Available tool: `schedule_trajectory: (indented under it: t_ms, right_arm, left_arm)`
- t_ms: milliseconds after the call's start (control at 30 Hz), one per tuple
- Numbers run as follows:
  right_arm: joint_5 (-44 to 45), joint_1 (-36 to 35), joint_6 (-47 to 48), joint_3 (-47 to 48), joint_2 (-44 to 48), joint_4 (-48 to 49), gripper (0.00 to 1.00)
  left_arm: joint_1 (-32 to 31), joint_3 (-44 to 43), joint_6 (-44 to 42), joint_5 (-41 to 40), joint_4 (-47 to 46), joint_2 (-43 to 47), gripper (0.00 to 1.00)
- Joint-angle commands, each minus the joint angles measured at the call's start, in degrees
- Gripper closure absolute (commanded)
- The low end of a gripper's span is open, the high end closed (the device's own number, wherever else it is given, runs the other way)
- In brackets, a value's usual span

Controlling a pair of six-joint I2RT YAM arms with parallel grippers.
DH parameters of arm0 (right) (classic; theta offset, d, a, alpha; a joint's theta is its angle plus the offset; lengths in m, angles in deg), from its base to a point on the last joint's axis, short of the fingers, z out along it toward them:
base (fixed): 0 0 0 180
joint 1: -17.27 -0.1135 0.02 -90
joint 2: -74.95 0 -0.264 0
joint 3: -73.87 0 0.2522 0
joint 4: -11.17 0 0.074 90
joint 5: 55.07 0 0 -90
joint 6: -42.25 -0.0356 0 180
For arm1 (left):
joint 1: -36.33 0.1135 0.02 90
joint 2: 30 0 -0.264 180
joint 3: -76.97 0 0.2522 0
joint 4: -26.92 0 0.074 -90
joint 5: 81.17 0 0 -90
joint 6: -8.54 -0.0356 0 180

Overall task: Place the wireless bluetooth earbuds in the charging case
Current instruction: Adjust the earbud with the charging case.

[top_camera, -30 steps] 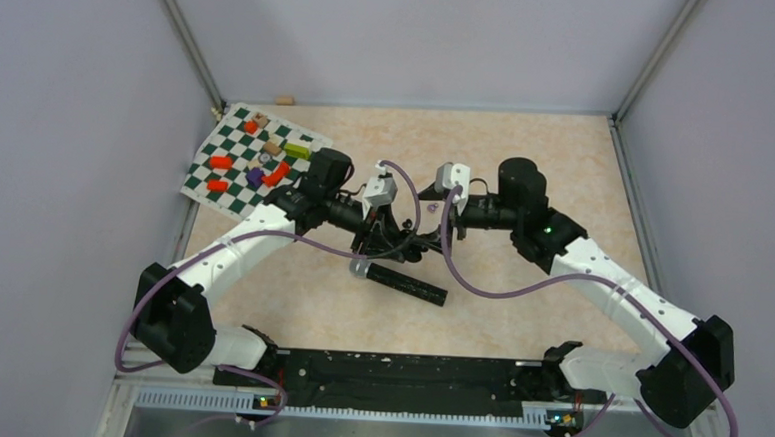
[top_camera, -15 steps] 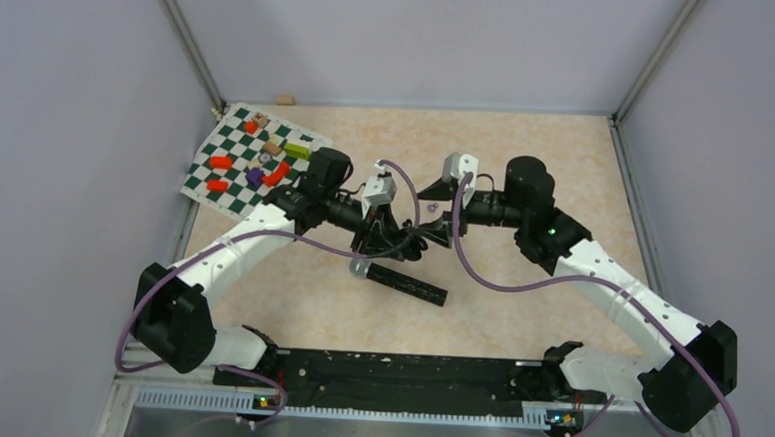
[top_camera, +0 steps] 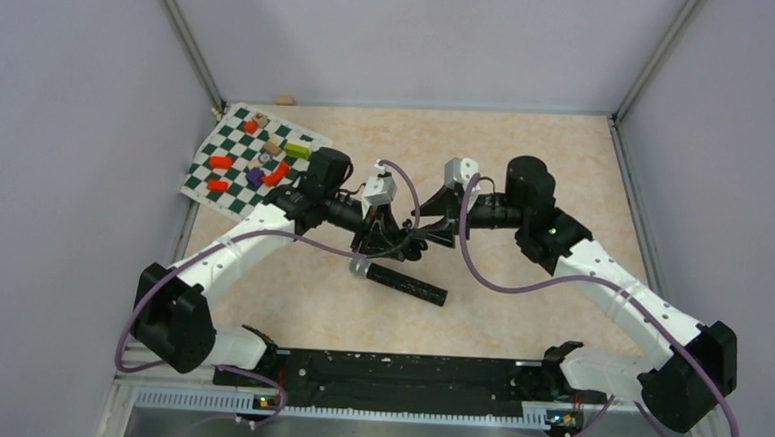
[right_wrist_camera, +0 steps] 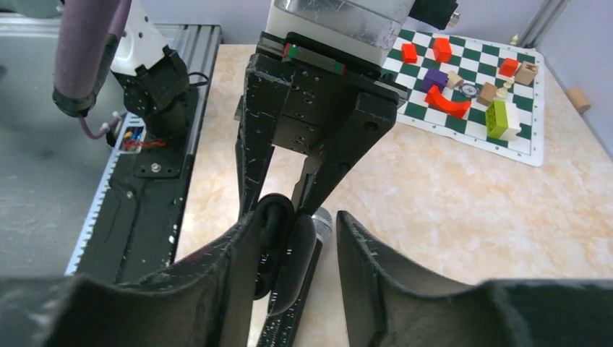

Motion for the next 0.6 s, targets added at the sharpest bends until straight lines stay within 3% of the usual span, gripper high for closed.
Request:
schedule_trajectory:
  t_ms: [0,200,567]
  right_arm:
    - [1.56,0.44,0.52,-0.76,0.0,4.37,0.51]
    - [5.65,-0.99,3.7,-1.26,-1.49,3.7,0.43]
    - [4.79,-2.17,5.93,-0.64,-3.21,1.58,0.42]
  left_arm:
    - [0.24,-2.08,-0.85,1.47,-1.64,1.37,1.0]
    - [0.23,-2.13,-0.76,1.65,-1.64,1.5,1.0]
    - [0.23,-2.08,-0.76,1.86,-1.46,1.81,1.0]
